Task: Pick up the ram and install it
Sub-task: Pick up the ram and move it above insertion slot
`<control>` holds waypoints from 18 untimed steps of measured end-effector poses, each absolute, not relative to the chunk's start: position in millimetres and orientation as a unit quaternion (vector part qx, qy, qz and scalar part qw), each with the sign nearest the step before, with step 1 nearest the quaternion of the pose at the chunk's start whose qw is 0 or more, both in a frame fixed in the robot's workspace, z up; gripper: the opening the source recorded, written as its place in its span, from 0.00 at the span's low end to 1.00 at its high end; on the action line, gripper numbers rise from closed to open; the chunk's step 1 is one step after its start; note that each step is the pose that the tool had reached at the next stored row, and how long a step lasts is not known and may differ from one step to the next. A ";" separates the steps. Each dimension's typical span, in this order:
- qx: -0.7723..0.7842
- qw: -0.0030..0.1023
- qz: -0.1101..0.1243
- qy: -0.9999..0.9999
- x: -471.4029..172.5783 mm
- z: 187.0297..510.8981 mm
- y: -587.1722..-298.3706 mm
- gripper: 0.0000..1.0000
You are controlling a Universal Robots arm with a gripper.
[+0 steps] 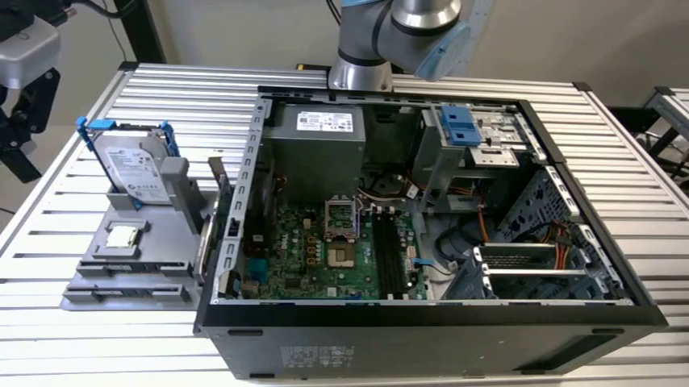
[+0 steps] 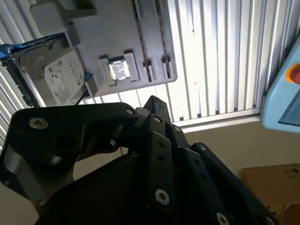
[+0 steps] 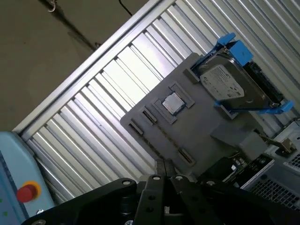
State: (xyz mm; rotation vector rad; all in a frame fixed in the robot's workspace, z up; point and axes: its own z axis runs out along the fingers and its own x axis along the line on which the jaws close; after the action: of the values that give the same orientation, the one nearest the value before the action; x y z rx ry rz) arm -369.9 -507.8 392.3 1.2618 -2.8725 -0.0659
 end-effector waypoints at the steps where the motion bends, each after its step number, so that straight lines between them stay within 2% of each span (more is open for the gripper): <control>1: 0.410 0.002 -0.020 -0.912 -369.9 392.2 -507.8 0.00; 18: 0.529 0.002 -0.013 -0.848 -369.9 392.2 -507.7 0.00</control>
State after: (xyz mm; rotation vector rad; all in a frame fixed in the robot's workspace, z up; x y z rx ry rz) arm -369.9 -507.7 392.2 1.6606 -2.6611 -0.0397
